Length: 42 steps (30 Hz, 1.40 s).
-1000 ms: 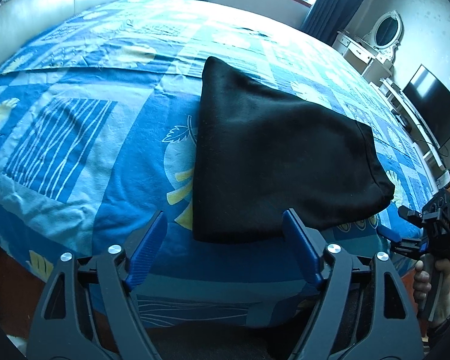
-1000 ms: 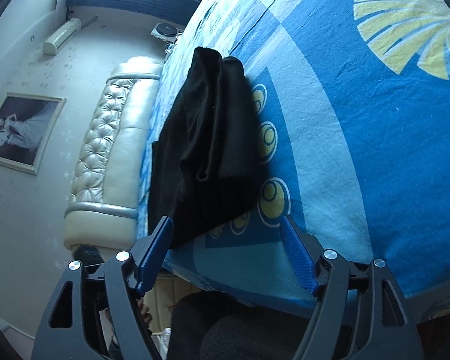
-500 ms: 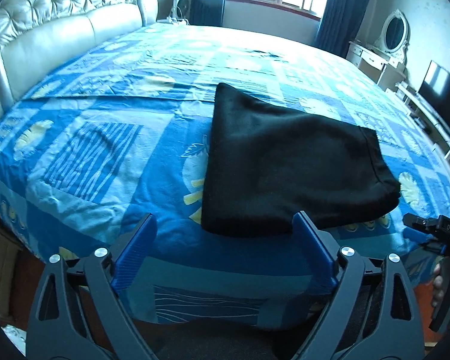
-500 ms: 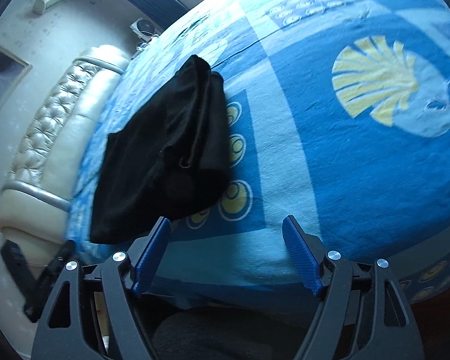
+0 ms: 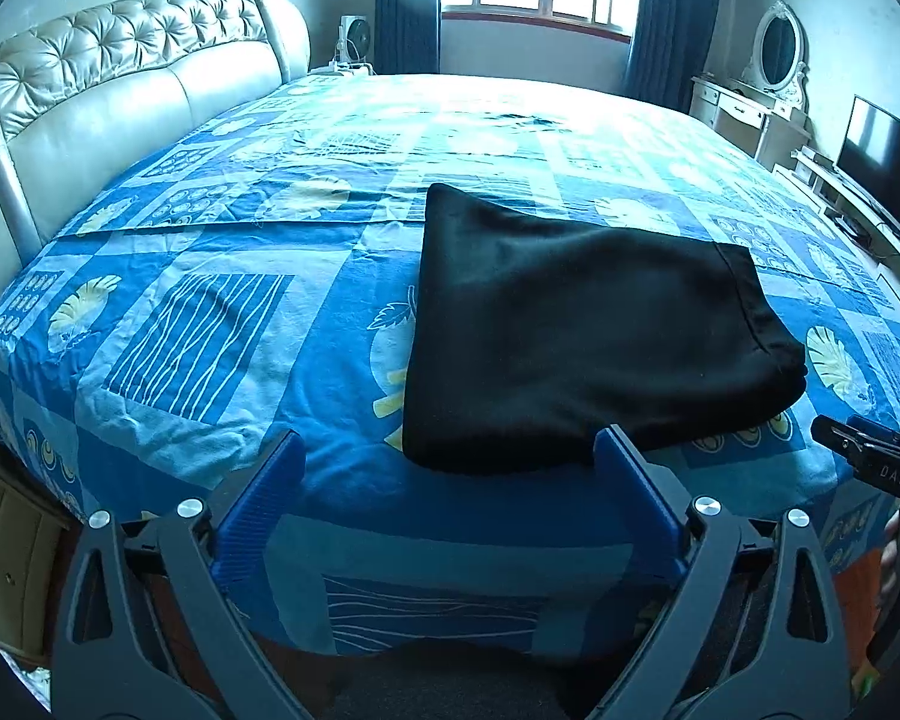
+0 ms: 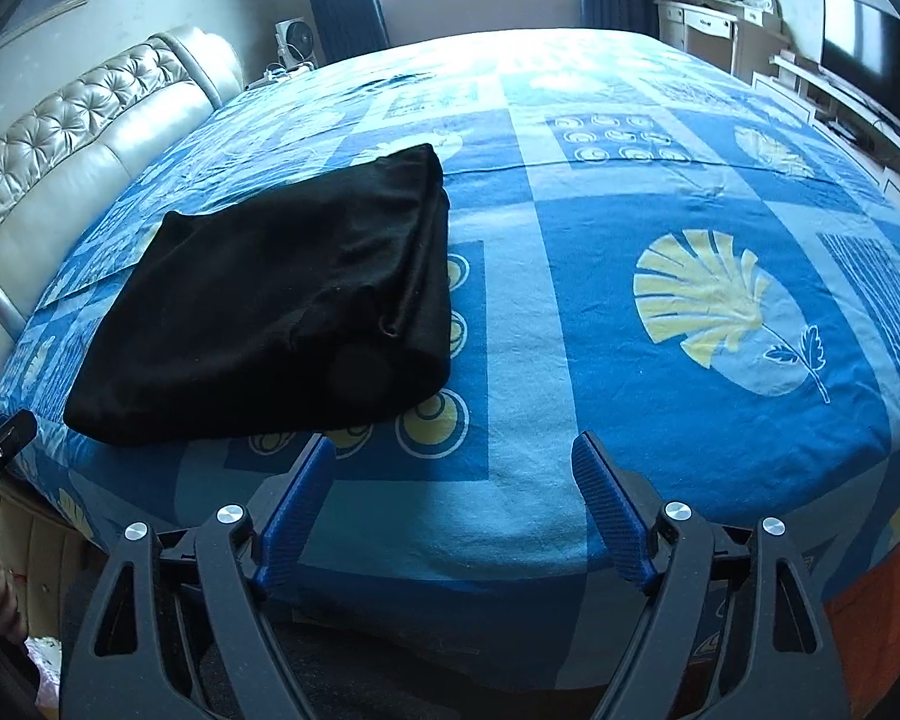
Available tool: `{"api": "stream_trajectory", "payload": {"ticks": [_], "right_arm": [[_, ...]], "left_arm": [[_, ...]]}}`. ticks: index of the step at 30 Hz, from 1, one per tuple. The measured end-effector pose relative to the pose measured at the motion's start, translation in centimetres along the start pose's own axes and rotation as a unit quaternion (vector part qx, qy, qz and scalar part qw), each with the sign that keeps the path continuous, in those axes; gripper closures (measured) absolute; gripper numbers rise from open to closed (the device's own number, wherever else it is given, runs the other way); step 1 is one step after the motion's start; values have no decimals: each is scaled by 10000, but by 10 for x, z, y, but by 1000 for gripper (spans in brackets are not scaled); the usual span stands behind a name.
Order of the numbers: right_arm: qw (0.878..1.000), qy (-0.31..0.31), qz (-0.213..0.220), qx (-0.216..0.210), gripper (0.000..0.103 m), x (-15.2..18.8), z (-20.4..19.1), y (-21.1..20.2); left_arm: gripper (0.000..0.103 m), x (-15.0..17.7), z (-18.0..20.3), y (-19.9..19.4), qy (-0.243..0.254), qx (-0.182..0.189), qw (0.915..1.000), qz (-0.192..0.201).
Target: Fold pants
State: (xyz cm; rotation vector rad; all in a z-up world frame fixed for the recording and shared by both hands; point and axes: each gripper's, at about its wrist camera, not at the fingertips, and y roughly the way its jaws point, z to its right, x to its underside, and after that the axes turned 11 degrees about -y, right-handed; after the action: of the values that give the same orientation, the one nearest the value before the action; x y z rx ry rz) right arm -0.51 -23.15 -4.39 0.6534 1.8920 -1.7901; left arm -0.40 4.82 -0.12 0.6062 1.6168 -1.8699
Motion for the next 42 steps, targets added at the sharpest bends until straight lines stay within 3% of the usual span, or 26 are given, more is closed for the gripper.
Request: {"api": "stream_trajectory", "payload": {"ticks": [42], "right_arm": [[9999,-87,-109,-5,21,5,-16,7]], "left_arm": [[6,7,11,8,186,-139,9997,-83]]}}
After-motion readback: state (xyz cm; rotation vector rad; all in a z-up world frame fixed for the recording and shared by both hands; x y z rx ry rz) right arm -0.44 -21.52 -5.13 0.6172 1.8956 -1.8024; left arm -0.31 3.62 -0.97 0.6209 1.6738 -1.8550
